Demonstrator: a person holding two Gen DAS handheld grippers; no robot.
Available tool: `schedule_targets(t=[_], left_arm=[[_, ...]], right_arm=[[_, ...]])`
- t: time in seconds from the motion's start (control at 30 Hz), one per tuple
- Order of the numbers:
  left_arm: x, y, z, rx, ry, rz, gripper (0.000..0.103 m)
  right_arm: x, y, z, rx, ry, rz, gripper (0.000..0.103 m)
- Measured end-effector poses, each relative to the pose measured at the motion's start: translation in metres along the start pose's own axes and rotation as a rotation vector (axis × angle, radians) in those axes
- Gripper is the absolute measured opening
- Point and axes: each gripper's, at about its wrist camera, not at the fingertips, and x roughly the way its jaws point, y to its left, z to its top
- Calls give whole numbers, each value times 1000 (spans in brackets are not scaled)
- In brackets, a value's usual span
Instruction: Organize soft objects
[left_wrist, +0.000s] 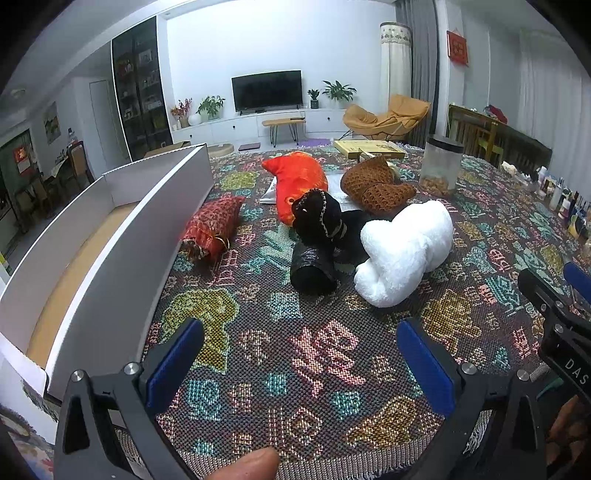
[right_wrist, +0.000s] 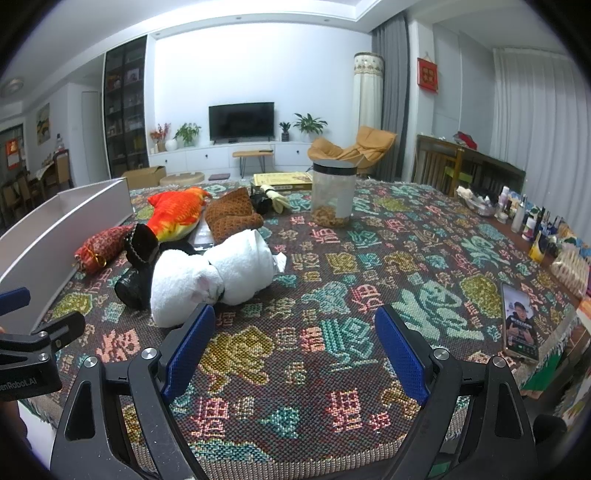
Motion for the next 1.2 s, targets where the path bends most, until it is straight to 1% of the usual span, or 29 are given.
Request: schedule_targets(t=[0.3, 0.63, 0.8, 1.0, 1.2], left_arm=[[3, 1, -3, 4, 12, 7, 103], [6, 2, -5, 8, 32, 17, 103], [12, 3, -8, 11, 50, 23, 103], [22, 4, -14, 14, 99, 34, 103], [31, 4, -18, 22, 124, 40, 103]], right_arm=[[1, -1, -2, 3, 5, 2, 90], [5, -6, 0, 22, 29, 7, 90], [9, -7, 0, 29, 46, 5, 90], [10, -7, 0, 35, 57, 5, 90], [11, -8, 0, 38, 62, 6, 90]])
